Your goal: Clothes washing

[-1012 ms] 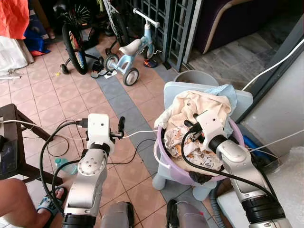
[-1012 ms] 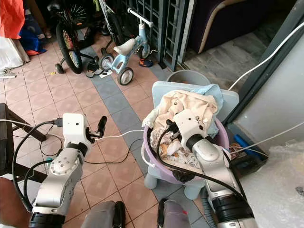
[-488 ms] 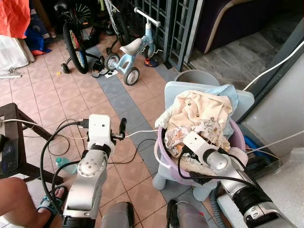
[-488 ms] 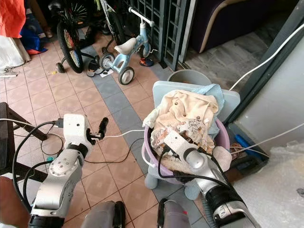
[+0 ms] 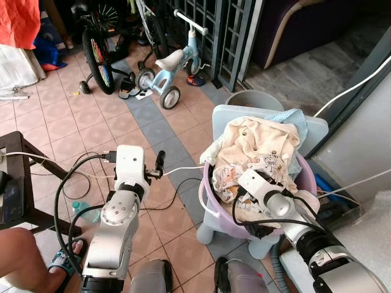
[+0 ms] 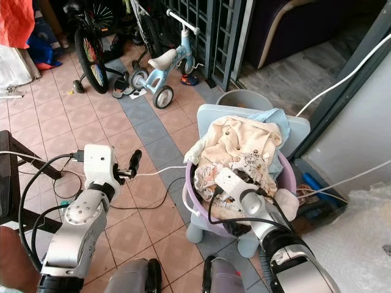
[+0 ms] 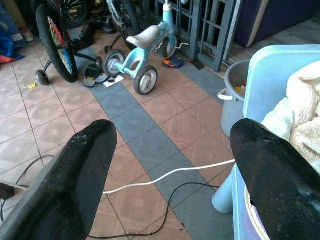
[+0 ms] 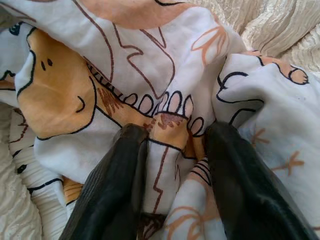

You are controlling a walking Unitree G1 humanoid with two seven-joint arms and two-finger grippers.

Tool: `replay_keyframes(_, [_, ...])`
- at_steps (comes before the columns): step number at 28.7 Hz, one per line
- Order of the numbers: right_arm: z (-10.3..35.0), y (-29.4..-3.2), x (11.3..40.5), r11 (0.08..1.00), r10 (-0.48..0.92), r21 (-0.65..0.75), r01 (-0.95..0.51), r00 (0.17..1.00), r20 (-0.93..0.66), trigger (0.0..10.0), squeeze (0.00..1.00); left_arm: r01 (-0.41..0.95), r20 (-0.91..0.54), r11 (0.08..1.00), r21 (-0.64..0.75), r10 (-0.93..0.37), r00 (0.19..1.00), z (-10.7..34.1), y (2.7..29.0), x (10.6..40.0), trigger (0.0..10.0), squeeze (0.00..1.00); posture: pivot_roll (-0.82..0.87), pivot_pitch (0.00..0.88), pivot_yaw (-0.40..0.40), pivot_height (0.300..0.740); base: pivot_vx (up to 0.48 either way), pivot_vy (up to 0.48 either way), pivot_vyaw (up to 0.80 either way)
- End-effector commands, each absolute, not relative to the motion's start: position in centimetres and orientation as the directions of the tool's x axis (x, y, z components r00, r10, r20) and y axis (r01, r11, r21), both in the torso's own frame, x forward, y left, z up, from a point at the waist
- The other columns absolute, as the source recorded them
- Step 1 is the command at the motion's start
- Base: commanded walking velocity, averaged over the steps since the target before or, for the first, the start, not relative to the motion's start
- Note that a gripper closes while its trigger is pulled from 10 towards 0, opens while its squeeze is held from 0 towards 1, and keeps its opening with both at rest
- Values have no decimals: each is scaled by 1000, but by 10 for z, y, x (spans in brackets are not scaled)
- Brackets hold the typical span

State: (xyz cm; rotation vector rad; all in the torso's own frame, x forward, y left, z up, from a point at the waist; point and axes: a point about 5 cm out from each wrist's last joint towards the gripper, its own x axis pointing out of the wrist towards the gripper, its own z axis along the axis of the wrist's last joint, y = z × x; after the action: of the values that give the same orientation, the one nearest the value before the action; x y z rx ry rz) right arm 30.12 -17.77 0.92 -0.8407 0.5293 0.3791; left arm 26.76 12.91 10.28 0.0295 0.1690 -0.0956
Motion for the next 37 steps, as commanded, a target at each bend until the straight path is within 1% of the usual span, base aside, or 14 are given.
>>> replay_keyframes(1, [8,-175,302,612,126,-584,-534,794,-595,0,0,97,-174,995,19,-92,980,102,130,269,10000,0,66,128,34,740,0,0,0])
replay_keyframes(4, [7,-173,303,629,128,-566,-532,790,-600,0,0,100,-165,995,25,-95,982,105,130,271,10000,0,73,142,41,740,0,0,0])
replay_keyframes(8, [6,-177,302,670,129,-528,-522,782,-609,0,0,105,-168,994,20,-100,981,104,126,271,10000,0,66,148,23,740,0,0,0])
replay_keyframes(16, [8,-183,304,679,138,-512,-527,776,-615,0,0,91,-175,996,-6,-91,980,102,122,272,10000,0,57,146,-3,740,0,0,0])
replay_keyframes(20, [6,-195,301,737,132,-435,-517,742,-658,0,0,83,-179,996,-11,-84,980,101,121,273,10000,0,56,143,-9,740,0,0,0])
replay_keyframes(22, [6,-198,300,746,139,-415,-520,732,-667,0,0,79,-182,997,-14,-80,980,101,121,273,10000,0,49,141,-10,740,0,0,0])
replay_keyframes(25, [7,-201,301,756,150,-395,-523,725,-673,0,0,80,-185,997,-17,-81,979,100,121,274,10000,0,45,141,-11,740,0,0,0])
replay_keyframes(29, [13,-202,304,790,195,-328,-518,720,-666,0,0,83,-185,996,-20,-85,979,100,119,274,10000,0,34,136,-12,740,0,0,0])
replay_keyframes(30, [16,-200,307,804,218,-299,-515,722,-656,0,0,82,-185,996,-21,-85,979,100,118,274,10000,0,30,134,-12,740,0,0,0])
replay_keyframes(31, [35,-195,318,792,285,-321,-520,779,-558,0,0,58,-196,998,-35,-64,979,99,119,274,10000,0,17,129,-8,740,0,0,0])
replay_keyframes(33, [55,-186,326,777,367,-329,-537,810,-458,0,0,47,-204,998,-39,-54,978,97,121,274,10000,0,6,125,-6,740,0,0,0])
replay_keyframes(35, [73,-179,331,808,408,-279,-518,835,-368,0,0,67,-194,997,-31,-72,978,97,121,274,10000,0,0,118,-6,740,0,0,0])
replay_keyframes(36, [88,-177,334,843,411,-237,-483,863,-294,0,0,75,-186,997,-23,-78,980,98,121,273,10000,0,3,109,-8,740,0,0,0])
replay_keyframes(37, [93,-176,335,852,409,-226,-472,870,-274,0,0,75,-183,997,-21,-78,980,98,121,273,10000,0,3,109,-8,740,0,0,0])
